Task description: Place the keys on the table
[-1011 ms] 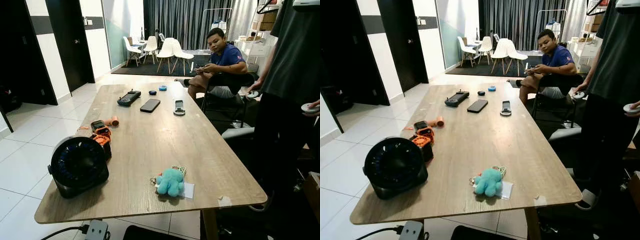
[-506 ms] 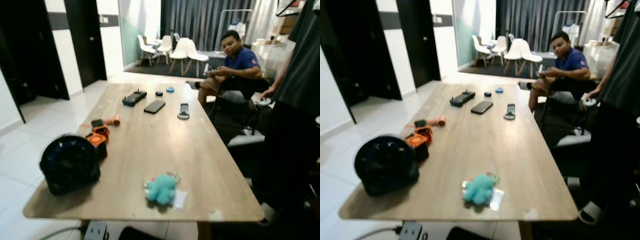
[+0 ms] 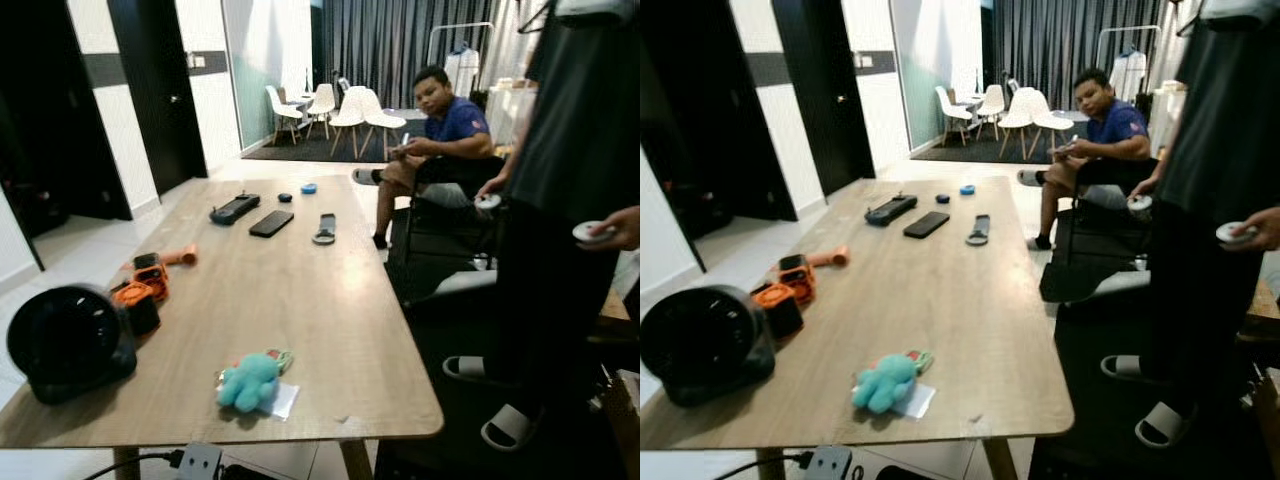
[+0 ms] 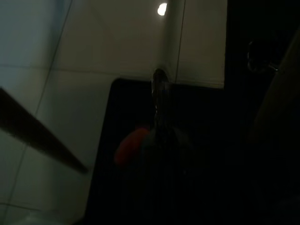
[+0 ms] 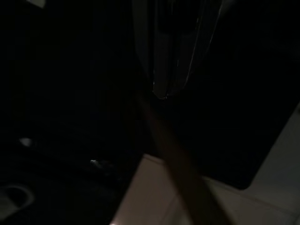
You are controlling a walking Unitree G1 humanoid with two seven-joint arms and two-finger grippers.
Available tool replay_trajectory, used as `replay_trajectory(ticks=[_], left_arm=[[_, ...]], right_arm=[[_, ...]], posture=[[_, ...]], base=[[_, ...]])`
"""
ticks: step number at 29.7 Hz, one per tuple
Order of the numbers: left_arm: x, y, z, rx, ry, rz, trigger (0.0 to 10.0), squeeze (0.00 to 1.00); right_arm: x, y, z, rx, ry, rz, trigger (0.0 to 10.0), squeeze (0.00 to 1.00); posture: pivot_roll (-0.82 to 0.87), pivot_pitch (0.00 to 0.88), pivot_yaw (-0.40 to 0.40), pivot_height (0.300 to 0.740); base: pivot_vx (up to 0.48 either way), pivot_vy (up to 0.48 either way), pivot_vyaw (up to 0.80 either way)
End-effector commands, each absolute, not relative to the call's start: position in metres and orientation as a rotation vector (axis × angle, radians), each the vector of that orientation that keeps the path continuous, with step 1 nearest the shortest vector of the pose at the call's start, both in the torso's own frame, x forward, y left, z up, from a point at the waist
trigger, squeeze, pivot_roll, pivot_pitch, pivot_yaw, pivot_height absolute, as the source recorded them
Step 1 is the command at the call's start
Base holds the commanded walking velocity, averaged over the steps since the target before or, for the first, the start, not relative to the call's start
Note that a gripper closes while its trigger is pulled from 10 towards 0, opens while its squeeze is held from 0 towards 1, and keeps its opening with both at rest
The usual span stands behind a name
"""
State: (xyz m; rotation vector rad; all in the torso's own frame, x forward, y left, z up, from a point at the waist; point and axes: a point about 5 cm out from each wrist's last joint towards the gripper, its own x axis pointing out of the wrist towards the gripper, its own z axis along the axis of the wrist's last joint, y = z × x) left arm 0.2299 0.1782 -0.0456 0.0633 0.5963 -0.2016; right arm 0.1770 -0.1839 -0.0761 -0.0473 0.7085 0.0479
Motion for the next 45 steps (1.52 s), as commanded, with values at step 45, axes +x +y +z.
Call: replay_trajectory(ticks=[45], left_arm=[[0.201, 0.205, -0.050, 0.419, 0.624, -0.558, 10.0, 0.00]], right_arm=[[0.166, -0.185, -0.081, -0.050, 0.748, 0.057, 10.0, 0.00]], posture=[[0.01, 0.031, 0.047, 0.740]], base=[[0.000, 0.000, 0.00]])
